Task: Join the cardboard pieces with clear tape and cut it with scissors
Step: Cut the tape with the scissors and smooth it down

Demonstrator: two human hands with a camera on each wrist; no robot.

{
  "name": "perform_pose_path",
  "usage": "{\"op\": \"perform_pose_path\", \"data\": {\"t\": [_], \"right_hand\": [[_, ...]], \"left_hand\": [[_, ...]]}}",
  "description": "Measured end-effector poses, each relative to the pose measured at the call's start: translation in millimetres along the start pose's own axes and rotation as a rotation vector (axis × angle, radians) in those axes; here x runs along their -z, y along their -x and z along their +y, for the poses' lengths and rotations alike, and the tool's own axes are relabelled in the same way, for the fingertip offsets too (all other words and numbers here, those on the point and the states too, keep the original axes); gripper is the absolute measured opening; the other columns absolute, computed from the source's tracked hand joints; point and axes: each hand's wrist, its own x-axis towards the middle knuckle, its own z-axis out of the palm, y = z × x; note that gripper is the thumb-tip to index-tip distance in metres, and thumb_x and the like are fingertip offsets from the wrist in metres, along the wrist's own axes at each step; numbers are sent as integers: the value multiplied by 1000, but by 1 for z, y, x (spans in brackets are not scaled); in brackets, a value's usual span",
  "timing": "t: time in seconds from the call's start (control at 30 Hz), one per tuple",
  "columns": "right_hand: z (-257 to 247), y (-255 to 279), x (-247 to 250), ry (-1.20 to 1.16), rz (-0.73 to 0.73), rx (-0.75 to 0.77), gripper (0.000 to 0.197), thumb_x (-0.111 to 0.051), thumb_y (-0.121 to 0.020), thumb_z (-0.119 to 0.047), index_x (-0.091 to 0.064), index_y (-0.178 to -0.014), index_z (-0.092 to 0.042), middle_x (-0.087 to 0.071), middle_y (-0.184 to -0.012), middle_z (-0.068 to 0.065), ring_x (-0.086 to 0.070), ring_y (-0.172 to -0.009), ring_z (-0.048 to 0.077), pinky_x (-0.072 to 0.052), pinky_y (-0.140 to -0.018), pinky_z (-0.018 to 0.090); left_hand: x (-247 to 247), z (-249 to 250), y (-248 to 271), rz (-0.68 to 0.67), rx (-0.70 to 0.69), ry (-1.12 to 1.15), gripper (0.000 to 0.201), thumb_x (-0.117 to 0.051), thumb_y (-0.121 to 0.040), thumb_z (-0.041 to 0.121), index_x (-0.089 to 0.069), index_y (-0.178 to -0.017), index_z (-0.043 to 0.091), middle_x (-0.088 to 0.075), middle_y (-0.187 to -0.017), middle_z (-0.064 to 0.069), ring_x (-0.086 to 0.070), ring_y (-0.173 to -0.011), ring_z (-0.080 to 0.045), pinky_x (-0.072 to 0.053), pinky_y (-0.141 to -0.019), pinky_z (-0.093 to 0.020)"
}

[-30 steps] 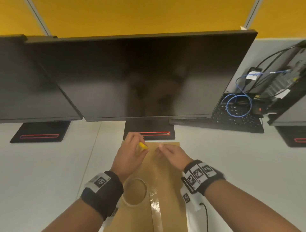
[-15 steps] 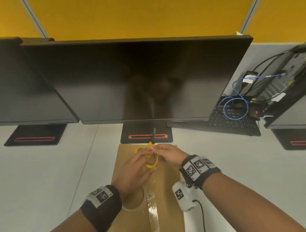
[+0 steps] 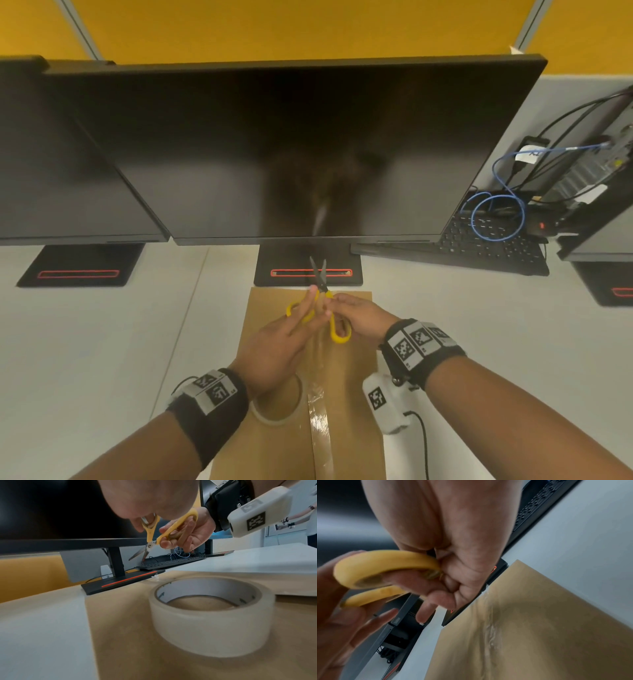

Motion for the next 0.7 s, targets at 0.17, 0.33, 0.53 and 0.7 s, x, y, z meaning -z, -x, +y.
{"op": "perform_pose_path", "data": {"t": [0.17, 0.33, 0.53, 0.7], "right_hand": [[-2, -9, -9, -37, 0, -5, 48, -57, -91, -49, -56, -92, -2, -54, -81, 18, -49, -48, 14, -41, -49, 18], [0, -13, 3, 81, -13, -37, 29, -58, -93, -37, -56, -88, -9, -50, -67, 12, -43, -34, 5, -36, -40, 13], [4, -13, 0, 13, 20, -46, 26, -59, -93, -35, -54, -73, -18, -51, -50, -9, -43, -39, 5, -37, -42, 15], [6, -13, -4, -32, 49, -58, 32, -56, -95, -34, -56, -70, -15, -52, -46, -7, -42, -38, 6, -37, -41, 16]], "left_hand": [[-14, 13, 3, -146, -74, 28, 84, -55, -77, 1, -15, -146, 29, 5, -157, -11, -53, -119, -37, -51, -89, -40], [-11, 20, 1, -162, -136, -93, 88, -68, -71, 7, -23, -145, 20, -22, -151, -22, -45, -129, -37, -46, -98, -39], [-19, 21, 4, -161, -149, -210, 85, -69, -71, 14, -27, -145, 18, -20, -150, -23, -32, -135, -44, -36, -107, -46], [-28, 22, 9, -137, -164, -264, 83, -64, -73, 17, -26, -147, 17, -17, -151, -26, -25, -137, -46, -35, -106, -55]]}}
